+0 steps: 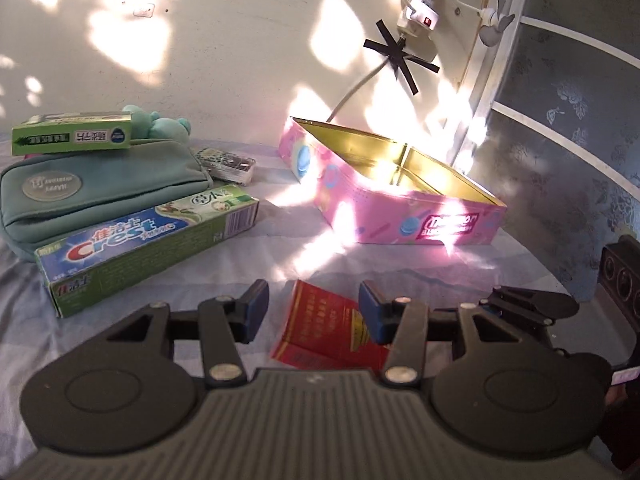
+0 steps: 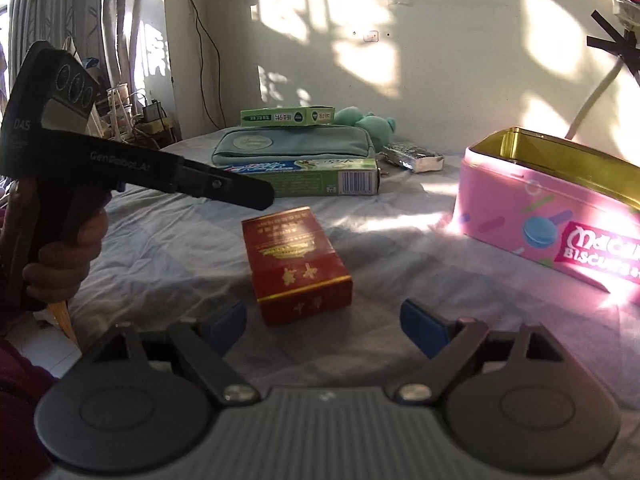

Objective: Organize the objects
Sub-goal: 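Reach the right gripper to the red box and grasp it, then carry the red box into the pink tin and release it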

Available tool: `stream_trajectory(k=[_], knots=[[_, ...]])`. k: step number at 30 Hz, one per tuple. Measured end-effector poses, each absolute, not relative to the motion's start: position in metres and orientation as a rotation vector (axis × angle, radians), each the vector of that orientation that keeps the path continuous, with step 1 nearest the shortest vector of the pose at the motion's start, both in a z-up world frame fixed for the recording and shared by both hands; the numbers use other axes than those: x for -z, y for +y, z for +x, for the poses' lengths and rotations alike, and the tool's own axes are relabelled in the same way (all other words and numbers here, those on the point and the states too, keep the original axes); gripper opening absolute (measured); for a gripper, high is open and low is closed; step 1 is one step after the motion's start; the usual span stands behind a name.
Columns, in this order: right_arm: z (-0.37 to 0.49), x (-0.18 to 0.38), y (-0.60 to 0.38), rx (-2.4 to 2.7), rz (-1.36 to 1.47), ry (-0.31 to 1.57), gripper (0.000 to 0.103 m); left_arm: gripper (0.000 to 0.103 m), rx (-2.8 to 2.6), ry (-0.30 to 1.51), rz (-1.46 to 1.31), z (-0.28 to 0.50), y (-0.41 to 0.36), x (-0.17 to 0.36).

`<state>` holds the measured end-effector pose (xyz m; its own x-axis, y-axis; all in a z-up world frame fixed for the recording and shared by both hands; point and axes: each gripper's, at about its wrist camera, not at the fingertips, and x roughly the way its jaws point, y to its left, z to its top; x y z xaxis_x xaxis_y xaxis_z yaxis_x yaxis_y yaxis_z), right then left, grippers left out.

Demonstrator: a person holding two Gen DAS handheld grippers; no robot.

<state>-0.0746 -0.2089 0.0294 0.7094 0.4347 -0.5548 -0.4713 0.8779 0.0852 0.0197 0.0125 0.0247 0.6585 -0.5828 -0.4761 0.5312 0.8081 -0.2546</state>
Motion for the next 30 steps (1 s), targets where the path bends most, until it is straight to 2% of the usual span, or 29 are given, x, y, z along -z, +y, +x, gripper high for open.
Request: stream_trajectory(k=[5,6,10,14,21,25,30], knots=[[-0.066,-0.023,-0.190,-0.513,-0.052,0.638,0.071,0.052,0.638,0.678,-0.132,0.036,0.011,-0.010],[-0.063,-0.020,-0.187,-0.512,-0.055,0.641,0.069,0.045,0.647,0.705,-0.148,0.037,0.012,-0.006],[-0.059,-0.022,-0.185,-0.485,-0.051,0.611,0.059,0.042,0.643,0.694,-0.150,0.030,0.008,-0.011],[-0.059,-0.043,-0.203,-0.404,-0.040,0.481,0.059,0.042,0.709,0.606,-0.096,0.034,-0.016,-0.043],[-0.028,-0.075,-0.252,-0.206,-0.066,0.306,0.059,0.043,0.764,0.462,-0.013,0.082,-0.095,-0.087],[0.004,-0.073,-0.278,-0.130,-0.052,0.280,0.060,0.043,0.764,0.442,-0.002,0.112,-0.132,-0.088],[0.037,-0.052,-0.298,-0.078,-0.002,0.327,0.064,0.043,0.738,0.507,-0.003,0.138,-0.159,-0.068]])
